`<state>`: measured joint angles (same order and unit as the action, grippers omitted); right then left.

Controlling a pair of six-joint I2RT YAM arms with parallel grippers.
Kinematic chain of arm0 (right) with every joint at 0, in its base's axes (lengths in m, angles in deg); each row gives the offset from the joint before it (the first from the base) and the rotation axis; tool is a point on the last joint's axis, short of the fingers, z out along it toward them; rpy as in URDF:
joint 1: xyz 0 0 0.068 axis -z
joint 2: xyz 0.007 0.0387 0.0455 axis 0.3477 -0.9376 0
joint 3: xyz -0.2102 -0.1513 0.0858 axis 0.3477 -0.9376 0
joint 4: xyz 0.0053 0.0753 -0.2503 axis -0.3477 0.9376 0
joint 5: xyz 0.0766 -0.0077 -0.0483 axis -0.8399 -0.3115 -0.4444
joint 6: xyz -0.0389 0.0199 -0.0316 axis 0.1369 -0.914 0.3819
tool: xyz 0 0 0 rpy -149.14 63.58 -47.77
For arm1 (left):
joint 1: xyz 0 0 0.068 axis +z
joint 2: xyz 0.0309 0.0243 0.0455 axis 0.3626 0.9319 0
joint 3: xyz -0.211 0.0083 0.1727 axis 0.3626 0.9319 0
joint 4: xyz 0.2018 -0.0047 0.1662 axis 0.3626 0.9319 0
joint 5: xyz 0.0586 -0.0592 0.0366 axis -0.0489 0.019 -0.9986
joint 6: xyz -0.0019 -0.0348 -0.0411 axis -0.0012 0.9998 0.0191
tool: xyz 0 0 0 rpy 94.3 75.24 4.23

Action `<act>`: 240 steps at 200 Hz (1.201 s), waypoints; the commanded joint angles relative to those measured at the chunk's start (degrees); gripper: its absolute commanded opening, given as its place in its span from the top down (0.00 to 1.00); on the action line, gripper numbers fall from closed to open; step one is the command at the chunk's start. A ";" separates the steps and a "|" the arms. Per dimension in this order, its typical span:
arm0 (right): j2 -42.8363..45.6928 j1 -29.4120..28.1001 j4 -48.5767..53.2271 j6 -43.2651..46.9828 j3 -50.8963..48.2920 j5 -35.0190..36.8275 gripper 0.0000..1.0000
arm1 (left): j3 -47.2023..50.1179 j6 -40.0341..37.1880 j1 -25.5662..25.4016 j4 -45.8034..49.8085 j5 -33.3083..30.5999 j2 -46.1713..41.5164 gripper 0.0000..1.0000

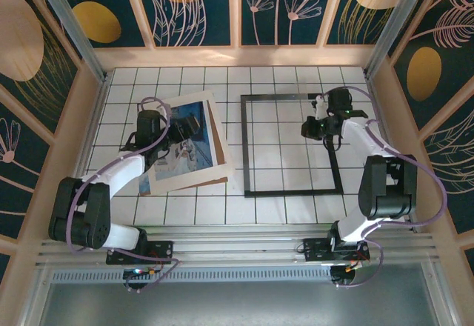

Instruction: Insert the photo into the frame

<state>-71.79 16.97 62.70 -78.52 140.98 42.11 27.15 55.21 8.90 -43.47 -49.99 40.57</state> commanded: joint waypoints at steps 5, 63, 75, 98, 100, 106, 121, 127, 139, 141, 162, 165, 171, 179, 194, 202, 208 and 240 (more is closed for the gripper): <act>-1.15 0.30 1.78 2.13 1.61 3.31 1.00 | -1.57 -2.05 -1.60 0.12 -1.25 1.45 0.10; -2.39 0.32 0.49 2.27 2.50 5.14 1.00 | -1.95 -2.28 -2.27 0.09 -1.43 2.77 0.10; -2.89 0.37 0.58 2.67 2.85 5.42 1.00 | -1.96 -2.27 -2.30 0.01 -1.51 2.77 0.10; -3.37 0.34 0.59 3.50 2.97 5.85 1.00 | -2.01 -2.27 -2.29 0.18 -1.69 2.97 0.10; -3.44 0.33 0.59 3.62 2.98 5.86 1.00 | -2.01 -2.27 -2.29 0.18 -1.76 2.95 0.10; -3.61 0.38 0.66 3.91 3.05 5.79 1.00 | -2.00 -2.28 -2.27 0.18 -1.78 3.04 0.10; -3.96 0.39 0.83 4.19 3.25 6.28 1.00 | -2.01 -2.18 -2.28 0.19 -1.78 3.04 0.10; -4.10 0.38 0.85 4.32 3.33 6.18 1.00 | -2.01 -2.20 -2.30 0.19 -1.82 3.12 0.10; -4.44 0.36 1.27 4.77 3.66 5.94 1.00 | -2.11 -2.17 -2.23 0.25 -1.78 3.21 0.09; -4.50 0.38 1.33 4.80 3.68 5.95 1.00 | -2.14 -2.18 -2.25 0.27 -1.78 3.26 0.09; -4.45 0.43 1.72 5.16 3.77 6.96 1.00 | -2.18 -2.18 -2.23 0.46 -1.78 3.30 0.09; -4.50 0.45 1.72 5.20 3.77 7.08 1.00 | -2.18 -2.16 -2.26 0.46 -1.78 3.30 0.10; -4.50 0.41 1.87 5.31 3.77 7.38 1.00 | -2.12 -2.18 -2.25 0.45 -1.78 3.31 0.09; -4.65 0.43 2.05 5.42 3.94 7.66 1.00 | -2.11 -2.18 -2.24 0.50 -1.87 3.26 0.09; -5.06 0.47 2.60 5.53 4.38 8.57 1.00 | -2.19 -2.20 -2.29 0.54 -1.96 3.25 0.09; -5.19 0.43 2.89 5.75 4.55 8.97 1.00 | -2.10 -2.19 -2.23 0.54 -2.03 3.21 0.09; -5.30 0.44 3.02 5.85 4.61 9.19 1.00 | -2.10 -2.18 -2.30 0.64 -2.04 3.21 0.10; -5.53 0.36 3.27 6.21 4.83 9.02 1.00 | -2.10 -2.11 -2.25 0.80 -2.26 3.12 0.09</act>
<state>-76.46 17.04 64.01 -73.93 144.19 50.04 26.30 53.97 6.94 -43.45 -51.32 43.41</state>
